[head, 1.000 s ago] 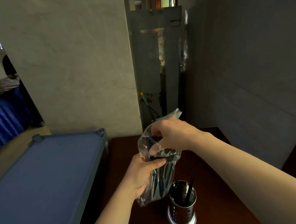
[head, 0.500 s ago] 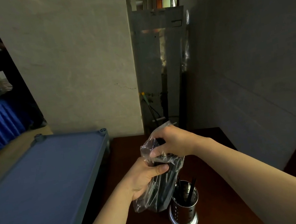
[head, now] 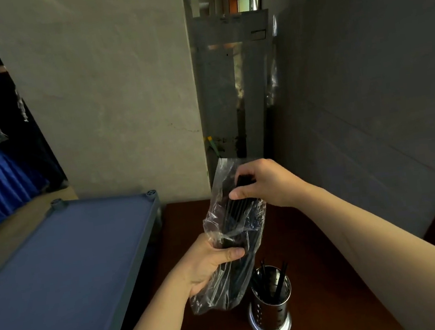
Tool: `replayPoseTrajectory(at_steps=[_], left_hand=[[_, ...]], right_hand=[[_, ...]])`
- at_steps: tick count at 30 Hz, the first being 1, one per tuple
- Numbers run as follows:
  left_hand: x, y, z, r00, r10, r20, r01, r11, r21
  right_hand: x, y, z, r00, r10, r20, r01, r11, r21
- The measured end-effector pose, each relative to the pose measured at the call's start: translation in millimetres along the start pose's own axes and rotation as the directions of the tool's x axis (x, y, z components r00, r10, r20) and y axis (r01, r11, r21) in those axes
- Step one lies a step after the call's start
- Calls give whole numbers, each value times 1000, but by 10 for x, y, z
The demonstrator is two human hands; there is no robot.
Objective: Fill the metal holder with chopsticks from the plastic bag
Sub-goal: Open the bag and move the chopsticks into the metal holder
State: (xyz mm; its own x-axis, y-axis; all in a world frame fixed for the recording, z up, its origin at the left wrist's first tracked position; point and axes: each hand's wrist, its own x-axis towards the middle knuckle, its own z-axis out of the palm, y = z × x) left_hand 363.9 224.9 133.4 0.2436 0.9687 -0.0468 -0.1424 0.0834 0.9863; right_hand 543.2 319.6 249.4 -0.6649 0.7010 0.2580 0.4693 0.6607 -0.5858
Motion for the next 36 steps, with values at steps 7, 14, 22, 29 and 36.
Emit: replayPoseTrajectory(at_steps=[7,14,22,29,36], left_hand=[[63,-44,-6,999,-3,-52,4,1000,16],[81,-97,24,999,-2,-39,2,1000,-9],[38,-135,-123,998,-39,-43,40,999,21],[-4,-241,-148,997,-57,-60,59,998,27],[-3,-265,-141,997,-36,-68,38,999,33]], right_hand=[[-77,59,161,982,41,-183,-37,999,24],[-78,83,282,967,89,-237,-70,994,88],[-92,157,142,911,167,-378,-132,984,119],[-76,84,-48,901,137,-412,-114,990,81],[-63,36,-175,911,65,-407,-50,998,46]])
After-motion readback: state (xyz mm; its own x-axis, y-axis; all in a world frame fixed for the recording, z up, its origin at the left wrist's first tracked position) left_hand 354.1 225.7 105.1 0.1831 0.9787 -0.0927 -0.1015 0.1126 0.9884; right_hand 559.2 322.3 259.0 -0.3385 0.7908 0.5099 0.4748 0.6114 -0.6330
